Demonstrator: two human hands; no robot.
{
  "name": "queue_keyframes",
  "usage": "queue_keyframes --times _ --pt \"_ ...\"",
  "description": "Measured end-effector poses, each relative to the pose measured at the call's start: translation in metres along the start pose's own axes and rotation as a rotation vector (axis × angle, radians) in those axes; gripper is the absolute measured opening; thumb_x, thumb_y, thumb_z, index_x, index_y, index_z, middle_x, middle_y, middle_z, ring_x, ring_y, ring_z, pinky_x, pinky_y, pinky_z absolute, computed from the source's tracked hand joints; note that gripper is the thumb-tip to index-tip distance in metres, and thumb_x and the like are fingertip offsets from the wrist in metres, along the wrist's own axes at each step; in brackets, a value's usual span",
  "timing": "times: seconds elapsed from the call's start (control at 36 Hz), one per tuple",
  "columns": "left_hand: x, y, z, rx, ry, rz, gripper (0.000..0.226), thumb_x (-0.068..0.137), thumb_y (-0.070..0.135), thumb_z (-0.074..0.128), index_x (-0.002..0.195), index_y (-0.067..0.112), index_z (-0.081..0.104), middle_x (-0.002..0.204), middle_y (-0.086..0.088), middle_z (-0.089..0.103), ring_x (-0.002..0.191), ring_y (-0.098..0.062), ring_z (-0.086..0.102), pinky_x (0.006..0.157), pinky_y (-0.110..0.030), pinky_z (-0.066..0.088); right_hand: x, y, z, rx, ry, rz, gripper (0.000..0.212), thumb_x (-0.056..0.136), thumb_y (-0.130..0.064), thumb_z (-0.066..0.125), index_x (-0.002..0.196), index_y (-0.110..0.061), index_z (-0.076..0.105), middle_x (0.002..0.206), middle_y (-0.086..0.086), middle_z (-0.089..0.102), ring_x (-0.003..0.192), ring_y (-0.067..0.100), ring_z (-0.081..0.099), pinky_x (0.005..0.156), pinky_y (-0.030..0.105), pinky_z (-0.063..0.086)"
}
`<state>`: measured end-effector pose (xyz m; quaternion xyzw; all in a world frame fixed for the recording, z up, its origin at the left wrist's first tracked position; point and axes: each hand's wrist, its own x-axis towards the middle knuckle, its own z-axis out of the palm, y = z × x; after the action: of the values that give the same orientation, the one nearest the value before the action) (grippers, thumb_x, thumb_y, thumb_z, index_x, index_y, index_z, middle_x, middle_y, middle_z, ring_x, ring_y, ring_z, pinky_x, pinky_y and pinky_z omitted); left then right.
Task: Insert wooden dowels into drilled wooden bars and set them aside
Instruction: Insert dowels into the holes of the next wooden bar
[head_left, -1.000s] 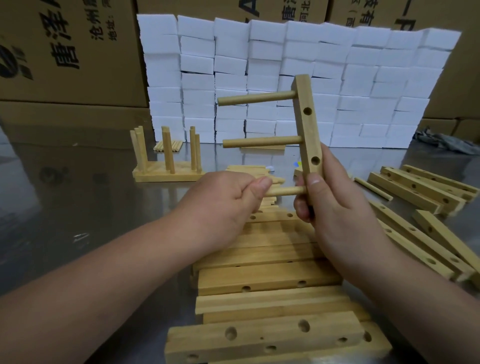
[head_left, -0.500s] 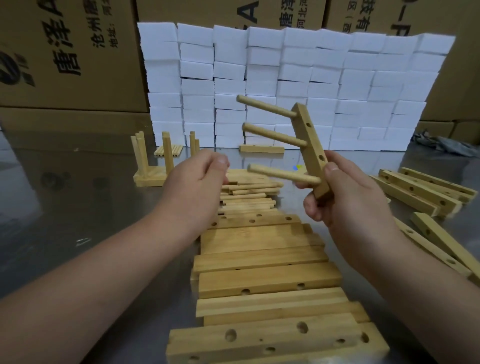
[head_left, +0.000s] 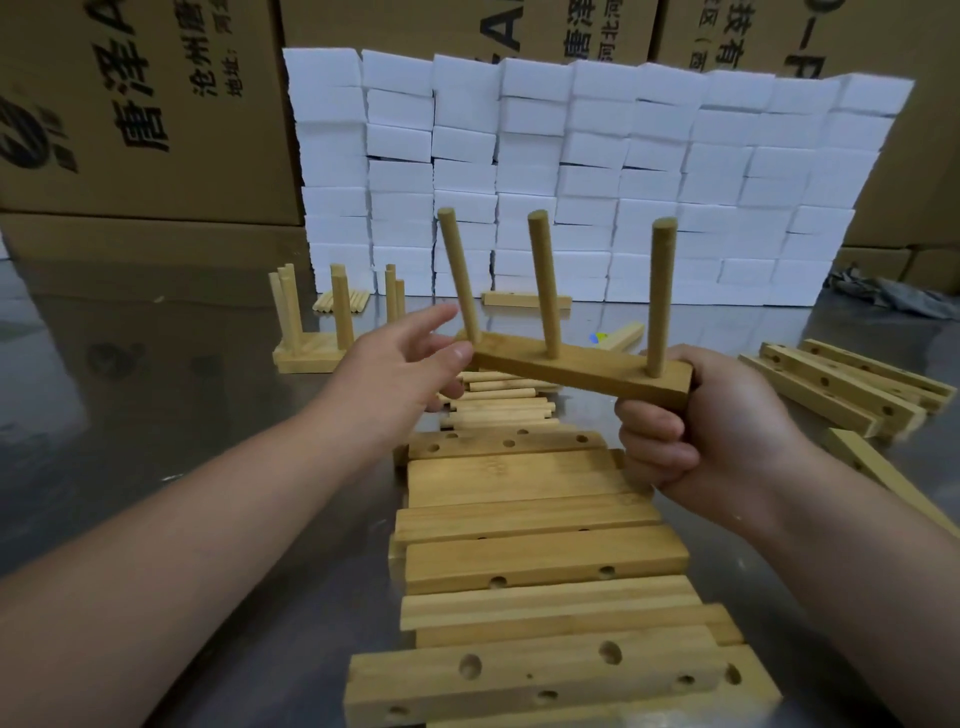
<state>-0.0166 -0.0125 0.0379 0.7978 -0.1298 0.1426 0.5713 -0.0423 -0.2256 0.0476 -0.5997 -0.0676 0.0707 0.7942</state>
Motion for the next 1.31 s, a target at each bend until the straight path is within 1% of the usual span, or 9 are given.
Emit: queue_keyframes --times 0.17,0.28,0.44,0.56,0.64,0.72,0.92,1.17,1.31 --pt "0.001 0.0 -0.004 0.028 -0.042 0.009 0.035 0.088 0.025 0.057 0.123 0.028 0.057 0.091 0.012 0.064 0.07 0.007 0.06 0.059 -0.009 0.049 0.001 -0.002 -0.002 0.084 -0.011 0.066 0.057 0.094 -0.021 0.025 0.041 -0.019 0.046 0.035 -0.003 0.027 0.025 0.008 0.019 0.036 0.018 0.013" --pt "0.002 -0.003 -0.008 0.129 -0.091 0.021 0.044 0.083 0.026 0.064 0.126 0.033 0.055 0.103 0.012 0.063 0.082 0.003 0.062 0.076 -0.016 0.051 0.002 -0.005 -0.003 0.152 0.032 0.098 0.054 0.099 -0.035 0.028 0.051 -0.017 0.047 0.035 -0.003 0.027 0.024 0.008 0.02 0.034 0.017 0.015" --pt "0.005 -0.006 -0.013 0.325 -0.165 0.073 0.023 0.081 0.029 0.066 0.086 0.05 0.061 0.083 0.014 0.066 0.077 -0.003 0.062 0.073 -0.024 0.052 0.006 0.001 -0.002 0.153 0.112 0.038 0.05 0.099 -0.049 0.022 0.07 -0.013 0.042 0.039 -0.001 0.036 0.026 0.007 0.021 0.032 0.015 0.017" --pt "0.01 -0.011 -0.018 0.418 -0.169 0.033 0.014 0.081 0.032 0.068 0.087 0.043 0.063 0.08 0.012 0.066 0.076 -0.005 0.063 0.073 -0.027 0.053 0.008 0.003 -0.001 0.159 0.114 0.005 0.051 0.1 -0.046 0.022 0.076 -0.01 0.049 0.043 0.001 0.044 0.027 0.008 0.026 0.034 0.013 0.019" --pt "0.017 -0.015 -0.03 0.45 -0.122 -0.008 0.011 0.081 0.032 0.068 0.086 0.042 0.064 0.077 0.011 0.067 0.071 -0.004 0.065 0.055 -0.019 0.053 0.01 0.003 -0.003 0.135 0.152 -0.021 0.049 0.101 -0.044 0.024 0.096 -0.007 0.055 0.044 0.001 0.048 0.028 0.007 0.03 0.033 0.013 0.023" --pt "0.026 -0.023 -0.047 0.509 -0.057 -0.057 0.007 0.081 0.031 0.068 0.08 0.038 0.066 0.072 0.012 0.067 0.073 -0.006 0.064 0.061 -0.025 0.048 0.012 0.004 -0.006 0.12 0.174 -0.025 0.051 0.1 -0.044 0.025 0.106 -0.005 0.057 0.045 0.0 0.049 0.029 0.007 0.031 0.033 0.013 0.024" --pt "0.044 -0.035 -0.085 0.712 0.075 -0.085 0.006 0.082 0.033 0.068 0.087 0.031 0.067 0.074 0.015 0.061 0.07 -0.005 0.055 0.057 -0.022 0.037 0.017 0.009 -0.007 0.102 0.191 -0.033 0.047 0.1 -0.042 0.028 0.106 -0.006 0.057 0.044 -0.001 0.048 0.029 0.008 0.032 0.033 0.014 0.025" --pt "0.037 -0.073 -0.128 0.943 0.097 -0.265 0.038 0.084 0.035 0.064 0.12 0.021 0.061 0.09 0.004 0.059 0.08 -0.016 0.054 0.064 -0.028 0.039 0.018 0.012 -0.006 0.065 0.188 -0.026 0.044 0.1 -0.042 0.03 0.104 -0.008 0.058 0.046 -0.001 0.048 0.03 0.008 0.033 0.033 0.016 0.026" --pt "0.038 -0.087 -0.134 0.938 0.098 -0.301 0.044 0.083 0.037 0.065 0.123 0.019 0.059 0.114 -0.005 0.063 0.087 -0.016 0.05 0.072 -0.029 0.039 0.018 0.012 -0.006 0.047 0.184 -0.02 0.041 0.1 -0.04 0.032 0.104 -0.01 0.059 0.047 -0.002 0.049 0.031 0.008 0.033 0.033 0.016 0.026"
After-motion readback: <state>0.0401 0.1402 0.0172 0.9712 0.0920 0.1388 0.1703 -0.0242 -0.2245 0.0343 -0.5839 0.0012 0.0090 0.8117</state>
